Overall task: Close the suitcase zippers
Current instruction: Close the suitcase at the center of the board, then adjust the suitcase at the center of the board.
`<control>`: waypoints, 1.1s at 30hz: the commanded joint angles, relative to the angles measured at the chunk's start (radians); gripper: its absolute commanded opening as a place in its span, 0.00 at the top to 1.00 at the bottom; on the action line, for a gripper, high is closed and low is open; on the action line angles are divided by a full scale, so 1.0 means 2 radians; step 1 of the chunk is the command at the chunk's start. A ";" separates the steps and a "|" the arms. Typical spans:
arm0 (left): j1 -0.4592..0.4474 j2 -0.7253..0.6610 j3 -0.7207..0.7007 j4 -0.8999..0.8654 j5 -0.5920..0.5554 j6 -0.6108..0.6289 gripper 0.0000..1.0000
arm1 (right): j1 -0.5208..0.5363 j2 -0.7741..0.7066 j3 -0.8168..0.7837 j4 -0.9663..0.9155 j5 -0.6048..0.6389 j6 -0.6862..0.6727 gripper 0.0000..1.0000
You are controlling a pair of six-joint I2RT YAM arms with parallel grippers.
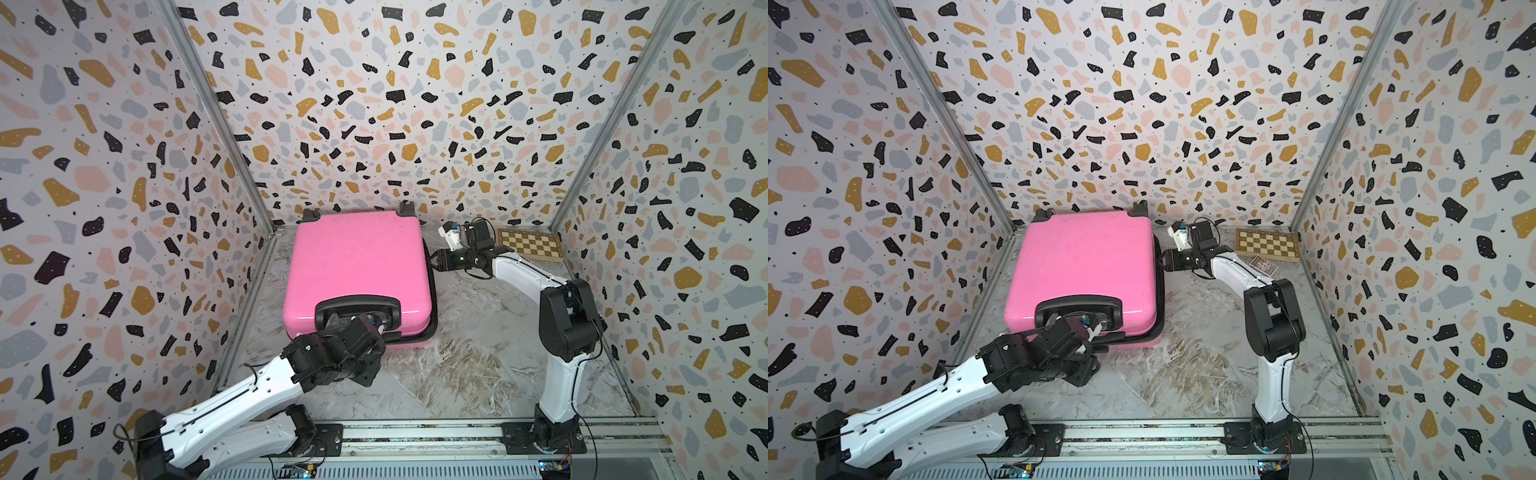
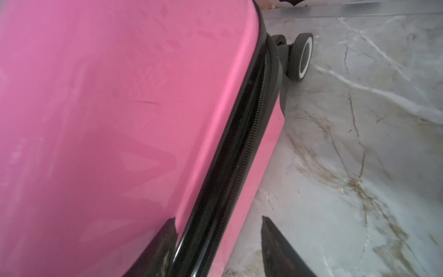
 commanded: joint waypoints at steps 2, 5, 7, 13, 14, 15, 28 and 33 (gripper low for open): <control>0.001 -0.011 -0.015 0.004 -0.058 -0.031 0.53 | -0.002 0.022 0.045 -0.013 0.006 0.005 0.42; 0.001 -0.017 -0.021 0.001 -0.092 -0.054 0.53 | -0.003 0.061 0.087 -0.028 0.008 0.005 0.47; 0.002 -0.023 -0.031 0.006 -0.112 -0.069 0.53 | -0.004 0.089 0.122 -0.045 0.007 0.002 0.56; 0.021 -0.031 -0.055 0.022 -0.166 -0.115 0.54 | -0.010 0.081 0.107 -0.031 0.023 0.028 0.96; 0.028 -0.032 -0.056 0.021 -0.174 -0.122 0.54 | -0.010 0.069 0.092 -0.024 0.026 0.030 0.99; 0.036 -0.034 -0.058 0.022 -0.187 -0.131 0.54 | -0.010 0.055 0.074 -0.020 0.029 0.033 1.00; 0.198 -0.013 -0.072 0.160 -0.130 -0.075 0.54 | 0.028 -0.153 -0.219 0.077 0.070 0.136 1.00; 0.264 0.018 -0.055 0.187 -0.088 -0.048 0.54 | 0.072 -0.216 -0.309 0.124 0.093 0.198 1.00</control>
